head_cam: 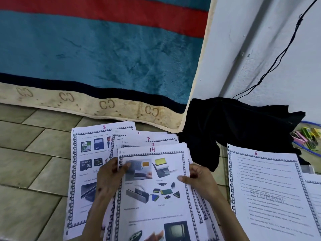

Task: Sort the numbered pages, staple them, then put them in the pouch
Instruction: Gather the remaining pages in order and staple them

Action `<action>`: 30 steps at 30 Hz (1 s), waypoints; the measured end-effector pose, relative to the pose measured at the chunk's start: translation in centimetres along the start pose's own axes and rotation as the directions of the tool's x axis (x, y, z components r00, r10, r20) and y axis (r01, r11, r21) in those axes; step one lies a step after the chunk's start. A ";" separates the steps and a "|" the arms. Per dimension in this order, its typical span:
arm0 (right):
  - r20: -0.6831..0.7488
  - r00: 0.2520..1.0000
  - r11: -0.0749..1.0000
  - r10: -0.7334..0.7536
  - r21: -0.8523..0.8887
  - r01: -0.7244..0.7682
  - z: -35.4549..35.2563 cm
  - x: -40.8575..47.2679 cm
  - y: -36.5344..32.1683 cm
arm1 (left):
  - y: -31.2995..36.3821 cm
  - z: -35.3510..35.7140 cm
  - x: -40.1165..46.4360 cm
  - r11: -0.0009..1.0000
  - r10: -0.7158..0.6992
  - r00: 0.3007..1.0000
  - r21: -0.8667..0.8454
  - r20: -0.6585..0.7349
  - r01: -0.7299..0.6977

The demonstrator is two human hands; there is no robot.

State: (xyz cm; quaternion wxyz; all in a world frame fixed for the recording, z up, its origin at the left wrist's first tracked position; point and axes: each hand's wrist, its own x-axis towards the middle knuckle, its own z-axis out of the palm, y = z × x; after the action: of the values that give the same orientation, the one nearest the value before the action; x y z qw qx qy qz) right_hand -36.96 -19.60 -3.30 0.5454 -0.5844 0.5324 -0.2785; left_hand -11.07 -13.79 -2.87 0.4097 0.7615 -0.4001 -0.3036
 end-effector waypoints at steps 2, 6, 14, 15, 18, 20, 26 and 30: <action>-0.035 0.999 0.998 -0.005 -0.057 0.003 0.0 0.1 0.2 | 0.4 -0.1 0.1 0.995 0.020 0.998 0.098 0.063 -0.026; -0.078 0.996 0.968 -0.039 -0.250 0.018 -0.5 0.1 0.1 | 1.2 -0.3 1.5 0.982 0.117 0.993 0.151 -0.006 -0.114; -0.067 0.997 0.897 -0.025 -0.442 -0.007 -1.5 0.6 -0.5 | 0.7 0.0 7.5 0.700 0.291 0.932 0.616 0.217 -0.362; -0.062 0.998 0.898 -0.027 -0.441 -0.003 -1.6 0.7 -0.5 | 0.7 0.1 7.7 0.679 0.286 0.930 0.635 0.232 -0.368; -0.057 0.998 0.894 -0.033 -0.448 0.004 -1.6 0.7 -0.5 | 0.7 0.0 8.3 0.686 0.279 0.930 0.628 0.239 -0.367; -0.056 0.998 0.871 -0.040 -0.490 0.008 -1.6 0.7 -0.2 | 0.6 0.0 8.6 0.719 0.289 0.930 0.590 0.227 -0.367; -0.057 0.995 0.843 -0.076 -0.537 0.033 -2.1 0.1 0.4 | 0.8 0.8 8.5 0.865 0.339 0.935 0.355 0.106 -0.354; -0.166 0.983 0.914 -0.079 -0.406 0.005 -2.4 -0.4 1.1 | 2.1 1.5 7.2 0.928 0.331 0.940 0.154 0.087 -0.341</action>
State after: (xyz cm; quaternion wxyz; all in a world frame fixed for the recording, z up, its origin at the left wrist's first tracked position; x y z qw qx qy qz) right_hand -39.64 -19.89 -3.66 0.3568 -0.6684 0.6124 -0.2254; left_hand -9.41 -21.25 -2.73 0.3784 0.7041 -0.5604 -0.2170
